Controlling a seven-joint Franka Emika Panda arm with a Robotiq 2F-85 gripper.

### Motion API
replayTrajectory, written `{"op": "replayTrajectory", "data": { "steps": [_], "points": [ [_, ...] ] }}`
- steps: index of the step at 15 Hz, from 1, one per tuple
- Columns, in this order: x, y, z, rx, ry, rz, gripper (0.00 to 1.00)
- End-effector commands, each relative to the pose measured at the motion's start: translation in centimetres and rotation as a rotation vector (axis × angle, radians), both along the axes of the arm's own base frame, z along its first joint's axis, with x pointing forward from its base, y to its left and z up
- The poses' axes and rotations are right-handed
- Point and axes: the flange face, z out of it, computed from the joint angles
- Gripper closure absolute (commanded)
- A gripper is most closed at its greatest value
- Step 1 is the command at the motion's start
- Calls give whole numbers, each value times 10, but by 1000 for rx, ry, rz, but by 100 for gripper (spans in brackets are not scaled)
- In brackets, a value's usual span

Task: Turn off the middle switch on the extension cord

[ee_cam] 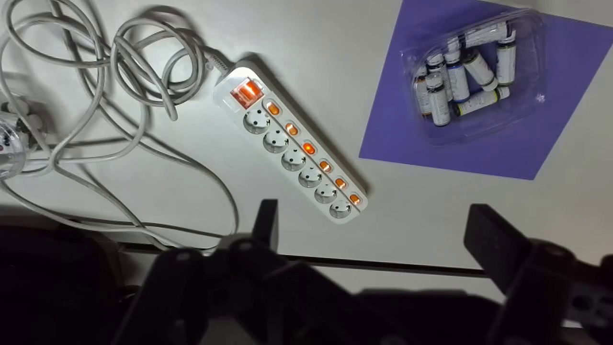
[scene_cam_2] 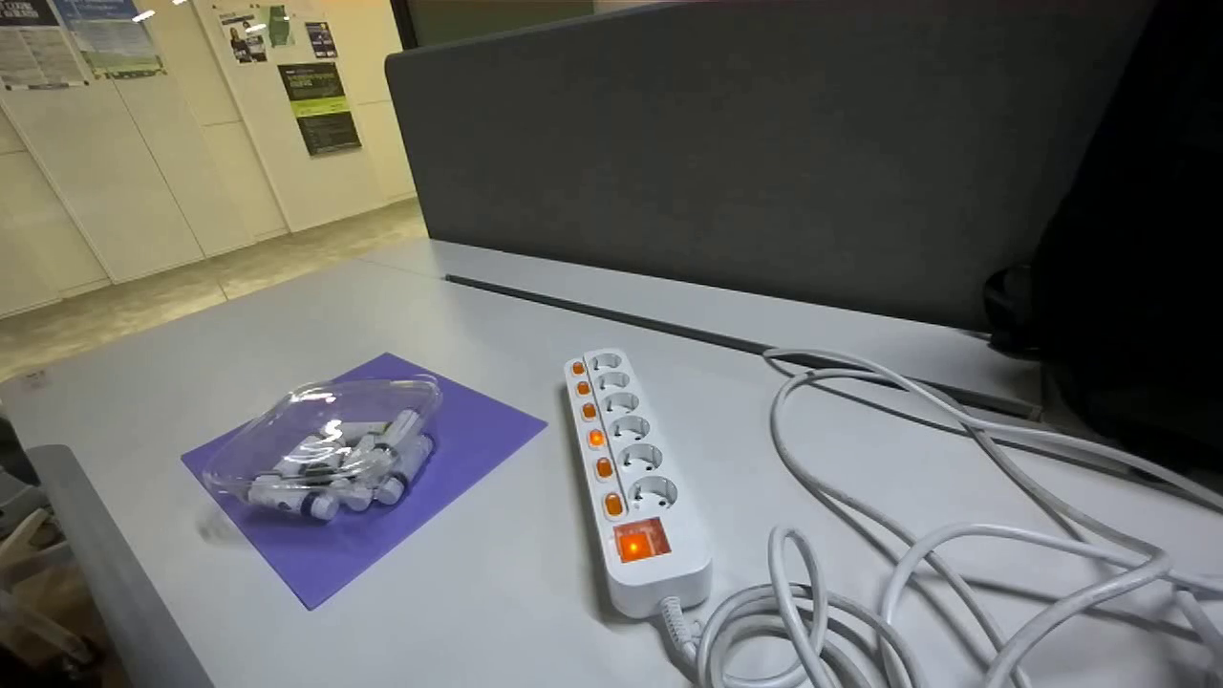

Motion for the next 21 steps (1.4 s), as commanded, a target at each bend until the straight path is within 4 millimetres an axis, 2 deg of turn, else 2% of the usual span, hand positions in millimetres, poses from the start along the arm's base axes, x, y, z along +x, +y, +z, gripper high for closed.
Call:
{"op": "replayTrajectory", "data": {
  "steps": [1,5,10,11,12,21],
  "points": [
    [0,0,1,0,1,0,0],
    [18,3,-16,-11,-51,-52,0],
    [50,1,-68,-18,-65,-113,0],
    [56,1,-80,-15,-62,-116,25],
    [61,1,-89,-13,-60,-122,26],
    [96,2,-169,-28,-17,-163,90]
  ]
}}
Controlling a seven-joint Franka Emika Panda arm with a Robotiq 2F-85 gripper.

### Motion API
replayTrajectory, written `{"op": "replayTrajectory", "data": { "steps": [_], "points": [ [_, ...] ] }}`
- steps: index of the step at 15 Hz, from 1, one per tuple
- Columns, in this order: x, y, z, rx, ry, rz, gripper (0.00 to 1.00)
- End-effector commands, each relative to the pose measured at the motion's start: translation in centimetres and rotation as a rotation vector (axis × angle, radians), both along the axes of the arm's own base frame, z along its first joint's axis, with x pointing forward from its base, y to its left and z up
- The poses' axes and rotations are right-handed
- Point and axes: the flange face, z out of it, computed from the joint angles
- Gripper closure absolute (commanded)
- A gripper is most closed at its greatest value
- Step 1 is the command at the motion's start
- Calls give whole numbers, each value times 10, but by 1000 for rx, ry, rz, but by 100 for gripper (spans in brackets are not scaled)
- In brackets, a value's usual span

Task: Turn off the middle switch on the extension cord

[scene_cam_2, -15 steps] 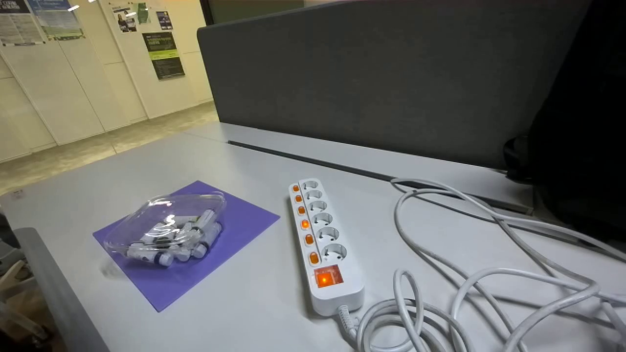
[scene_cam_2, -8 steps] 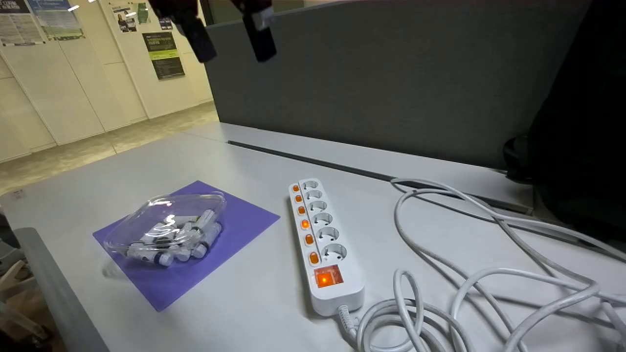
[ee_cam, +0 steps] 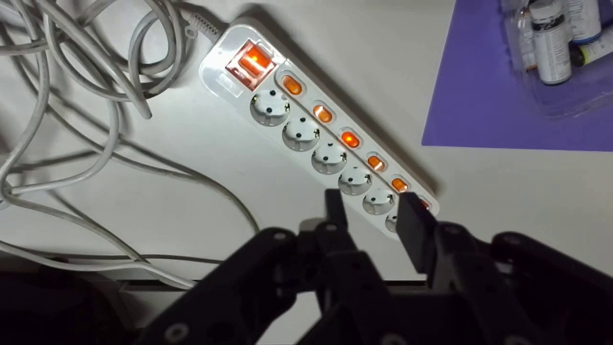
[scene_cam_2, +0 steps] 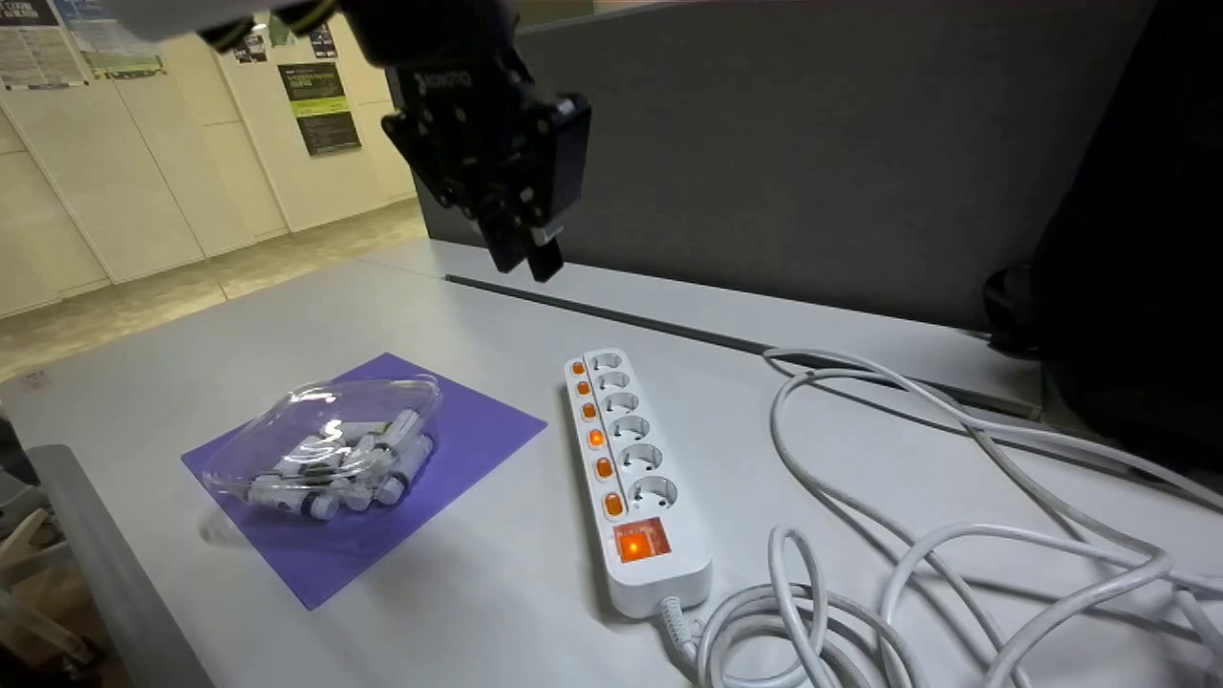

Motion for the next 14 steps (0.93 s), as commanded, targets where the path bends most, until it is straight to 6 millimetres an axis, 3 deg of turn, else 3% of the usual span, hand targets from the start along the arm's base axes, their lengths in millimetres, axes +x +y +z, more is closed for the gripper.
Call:
{"op": "replayTrajectory", "data": {
  "steps": [1,7,8,11,14],
  "points": [
    [21,0,-21,0,12,-39,96],
    [36,-9,-68,6,97,-54,100],
    [25,-3,-58,-5,77,-28,99],
    [30,-8,-74,-6,104,-35,99],
    [32,-9,-73,-14,97,-44,100]
  ]
}}
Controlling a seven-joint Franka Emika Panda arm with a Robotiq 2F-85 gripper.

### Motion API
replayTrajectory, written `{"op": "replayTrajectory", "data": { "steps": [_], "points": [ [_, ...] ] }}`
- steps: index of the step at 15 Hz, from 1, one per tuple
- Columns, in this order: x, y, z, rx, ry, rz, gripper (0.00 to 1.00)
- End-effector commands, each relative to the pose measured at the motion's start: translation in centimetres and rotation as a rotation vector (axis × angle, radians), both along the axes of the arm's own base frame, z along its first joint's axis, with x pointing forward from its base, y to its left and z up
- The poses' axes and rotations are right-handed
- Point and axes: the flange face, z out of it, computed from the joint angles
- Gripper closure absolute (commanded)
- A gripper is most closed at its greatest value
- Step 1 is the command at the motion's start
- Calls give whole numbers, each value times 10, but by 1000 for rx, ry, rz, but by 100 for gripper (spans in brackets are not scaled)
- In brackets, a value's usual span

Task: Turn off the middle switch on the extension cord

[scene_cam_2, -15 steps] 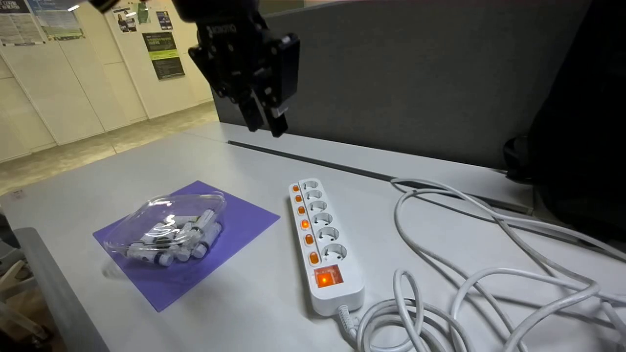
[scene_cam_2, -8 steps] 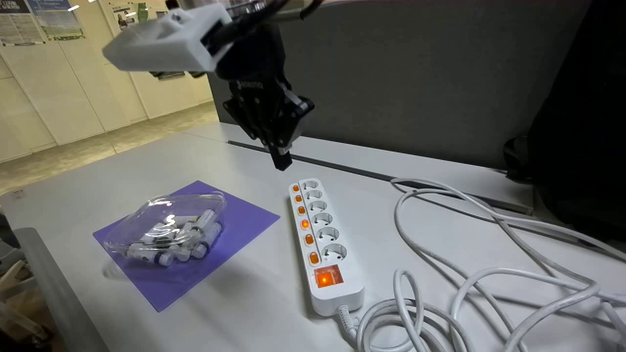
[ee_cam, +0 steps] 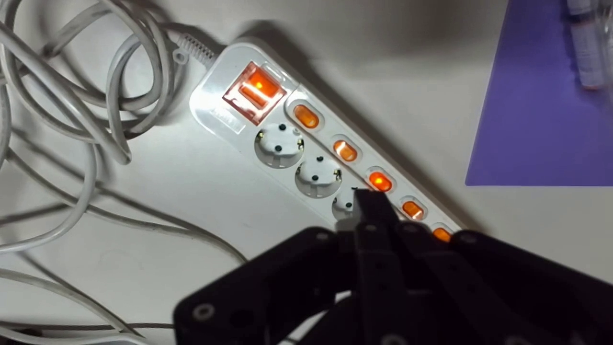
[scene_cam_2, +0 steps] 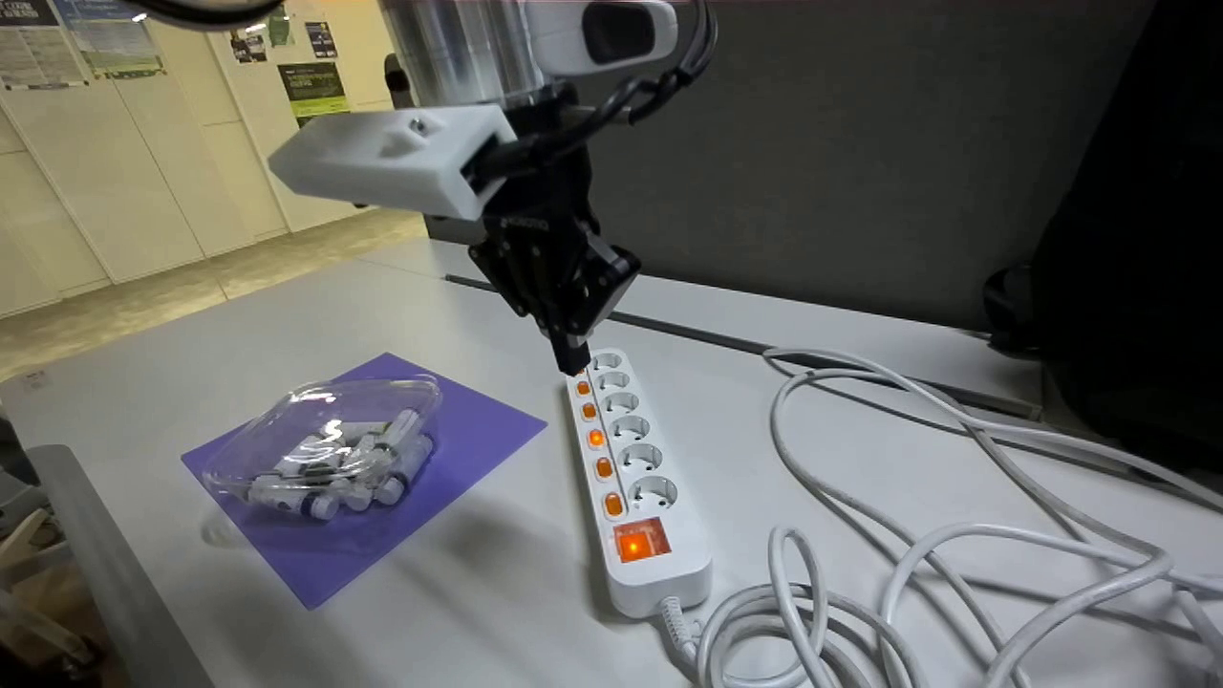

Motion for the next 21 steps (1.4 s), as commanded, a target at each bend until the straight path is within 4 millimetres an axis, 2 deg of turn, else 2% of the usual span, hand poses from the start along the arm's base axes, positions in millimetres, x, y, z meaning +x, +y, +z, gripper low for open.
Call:
{"op": "replayTrajectory", "data": {
  "steps": [1,8,16,21],
  "points": [
    [3,-2,-3,-7,6,-16,100],
    [23,1,-39,-12,50,-31,100],
    [55,21,-70,-20,47,-12,100],
    [63,32,-86,-19,70,3,100]
  ]
}}
